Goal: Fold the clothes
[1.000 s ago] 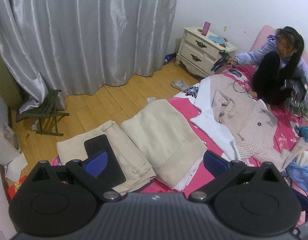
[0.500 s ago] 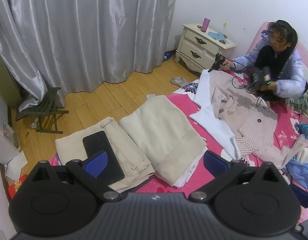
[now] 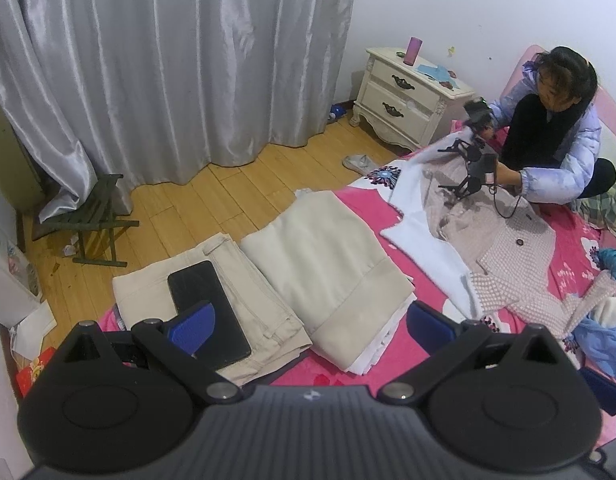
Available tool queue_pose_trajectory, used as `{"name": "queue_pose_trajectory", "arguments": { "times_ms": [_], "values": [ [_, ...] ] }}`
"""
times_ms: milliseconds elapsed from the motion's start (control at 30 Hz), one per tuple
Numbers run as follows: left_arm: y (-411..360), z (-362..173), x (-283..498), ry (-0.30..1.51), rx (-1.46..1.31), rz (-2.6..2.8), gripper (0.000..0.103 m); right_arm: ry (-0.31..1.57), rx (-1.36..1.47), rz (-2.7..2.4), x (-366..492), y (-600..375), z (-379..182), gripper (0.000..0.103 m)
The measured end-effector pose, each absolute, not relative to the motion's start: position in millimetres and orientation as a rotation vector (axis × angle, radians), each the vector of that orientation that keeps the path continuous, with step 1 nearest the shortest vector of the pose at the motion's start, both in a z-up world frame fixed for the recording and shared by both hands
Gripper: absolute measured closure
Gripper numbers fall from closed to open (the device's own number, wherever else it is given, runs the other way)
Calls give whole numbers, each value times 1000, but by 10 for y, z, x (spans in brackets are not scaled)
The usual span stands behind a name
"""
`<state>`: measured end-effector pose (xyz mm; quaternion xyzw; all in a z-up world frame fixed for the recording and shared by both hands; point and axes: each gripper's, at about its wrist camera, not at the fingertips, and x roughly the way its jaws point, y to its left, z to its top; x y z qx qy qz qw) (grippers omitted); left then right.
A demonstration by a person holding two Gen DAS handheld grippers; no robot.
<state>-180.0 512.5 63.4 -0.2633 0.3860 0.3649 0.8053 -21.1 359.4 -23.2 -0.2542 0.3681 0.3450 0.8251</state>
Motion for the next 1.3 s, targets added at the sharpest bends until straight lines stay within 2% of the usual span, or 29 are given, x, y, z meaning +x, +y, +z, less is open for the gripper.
{"name": "queue_pose_trajectory", "arguments": {
  "times_ms": [1300],
  "values": [
    [5183,590,-1799,830,-580,806,0,786,-582,742,-202,3721,-325,1]
  ]
}}
